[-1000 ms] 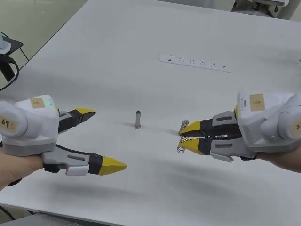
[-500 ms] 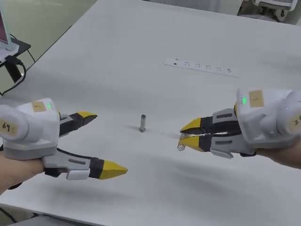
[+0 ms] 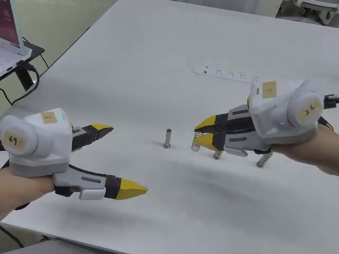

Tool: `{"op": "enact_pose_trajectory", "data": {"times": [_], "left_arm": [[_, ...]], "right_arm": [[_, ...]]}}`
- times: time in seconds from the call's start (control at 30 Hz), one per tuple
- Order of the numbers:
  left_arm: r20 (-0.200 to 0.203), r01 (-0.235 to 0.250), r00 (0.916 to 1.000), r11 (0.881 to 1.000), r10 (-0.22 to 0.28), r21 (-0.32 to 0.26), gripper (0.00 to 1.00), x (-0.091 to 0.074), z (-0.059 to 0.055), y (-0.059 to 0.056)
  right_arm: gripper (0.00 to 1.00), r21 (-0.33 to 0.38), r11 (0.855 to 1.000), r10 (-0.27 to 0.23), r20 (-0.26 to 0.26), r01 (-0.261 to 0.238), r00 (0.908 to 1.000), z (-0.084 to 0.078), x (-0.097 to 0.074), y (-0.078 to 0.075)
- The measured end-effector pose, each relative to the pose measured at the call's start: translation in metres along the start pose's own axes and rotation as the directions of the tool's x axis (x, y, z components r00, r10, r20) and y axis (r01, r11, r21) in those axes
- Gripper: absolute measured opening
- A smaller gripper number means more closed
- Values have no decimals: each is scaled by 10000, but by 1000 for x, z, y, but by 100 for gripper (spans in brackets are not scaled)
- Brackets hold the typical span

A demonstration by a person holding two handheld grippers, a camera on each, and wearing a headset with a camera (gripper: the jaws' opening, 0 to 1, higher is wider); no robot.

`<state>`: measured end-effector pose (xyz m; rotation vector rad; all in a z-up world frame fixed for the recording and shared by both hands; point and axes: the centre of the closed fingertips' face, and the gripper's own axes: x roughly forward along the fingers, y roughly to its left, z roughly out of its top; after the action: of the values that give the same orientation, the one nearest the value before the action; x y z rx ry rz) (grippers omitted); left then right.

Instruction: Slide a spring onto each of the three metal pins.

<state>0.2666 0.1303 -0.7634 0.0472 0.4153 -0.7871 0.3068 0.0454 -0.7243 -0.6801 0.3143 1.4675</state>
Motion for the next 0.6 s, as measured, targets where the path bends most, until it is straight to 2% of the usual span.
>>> {"op": "enact_pose_trajectory", "data": {"times": [0.3, 0.4, 0.6], "left_arm": [[60, -19, 10000, 10000, 20, -87, 98, 2, 1, 0], [55, -28, 10000, 9999, 28, -97, 98, 2, 0, 0], [37, -19, 10000, 9999, 20, -143, 98, 2, -3, -1]], "right_arm": [[7, 150, 9996, -236, 83, 235, 9997, 8, 18, -19], [7, 485, 9983, -332, 294, 318, 9990, 12, 24, -24], [7, 735, 9963, -478, 408, 448, 9980, 17, 35, -34]]}}
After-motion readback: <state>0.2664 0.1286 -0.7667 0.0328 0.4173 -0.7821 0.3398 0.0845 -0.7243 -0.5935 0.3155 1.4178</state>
